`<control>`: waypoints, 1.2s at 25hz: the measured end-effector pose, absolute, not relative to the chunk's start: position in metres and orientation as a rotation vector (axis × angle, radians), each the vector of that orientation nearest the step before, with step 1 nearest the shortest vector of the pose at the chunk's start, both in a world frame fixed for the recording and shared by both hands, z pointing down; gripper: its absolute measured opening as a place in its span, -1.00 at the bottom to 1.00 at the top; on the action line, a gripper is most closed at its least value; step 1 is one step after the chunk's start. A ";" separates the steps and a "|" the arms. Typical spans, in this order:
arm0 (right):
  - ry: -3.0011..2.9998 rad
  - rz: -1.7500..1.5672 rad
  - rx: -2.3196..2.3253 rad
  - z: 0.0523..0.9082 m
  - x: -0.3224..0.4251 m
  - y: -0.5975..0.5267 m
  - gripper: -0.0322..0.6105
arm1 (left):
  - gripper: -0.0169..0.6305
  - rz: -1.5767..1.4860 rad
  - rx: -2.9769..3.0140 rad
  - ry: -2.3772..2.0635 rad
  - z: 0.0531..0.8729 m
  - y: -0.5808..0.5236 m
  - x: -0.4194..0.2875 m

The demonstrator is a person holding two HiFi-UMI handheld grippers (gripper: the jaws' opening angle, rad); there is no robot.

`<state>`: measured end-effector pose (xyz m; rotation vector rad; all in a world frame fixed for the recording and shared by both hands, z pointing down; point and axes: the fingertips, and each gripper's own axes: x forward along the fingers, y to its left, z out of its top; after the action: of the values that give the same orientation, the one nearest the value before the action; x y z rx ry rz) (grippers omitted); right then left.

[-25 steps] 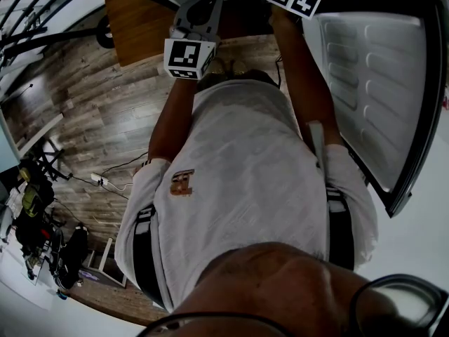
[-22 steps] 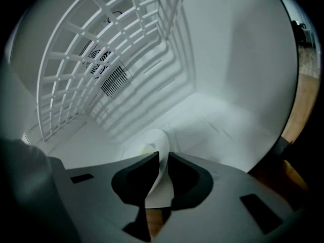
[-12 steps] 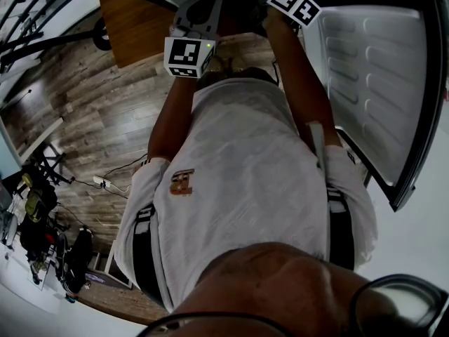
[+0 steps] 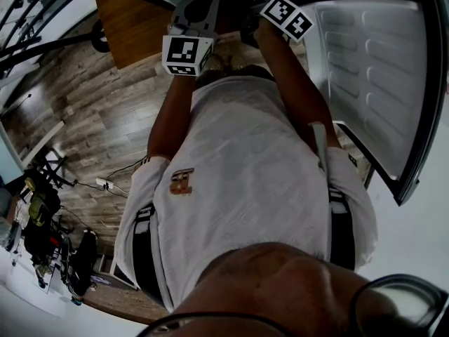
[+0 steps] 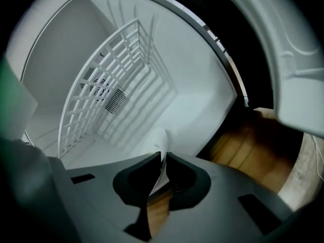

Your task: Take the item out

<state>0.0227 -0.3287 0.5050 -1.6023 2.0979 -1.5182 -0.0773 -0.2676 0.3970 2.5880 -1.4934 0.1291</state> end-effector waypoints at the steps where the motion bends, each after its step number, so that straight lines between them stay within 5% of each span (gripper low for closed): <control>1: 2.090 -1.525 -1.604 0.507 0.023 -0.326 -0.73 | -0.89 0.129 2.588 -1.492 0.397 -0.268 -0.077; 30: 1.934 -1.723 -1.322 0.527 -0.006 -0.296 -0.69 | -0.89 0.130 2.588 -1.476 0.401 -0.268 -0.073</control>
<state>-0.0059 -0.2964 0.5267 -1.3217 1.9336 -1.7227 -0.0728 -0.2682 0.4014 2.5884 -1.4762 0.1305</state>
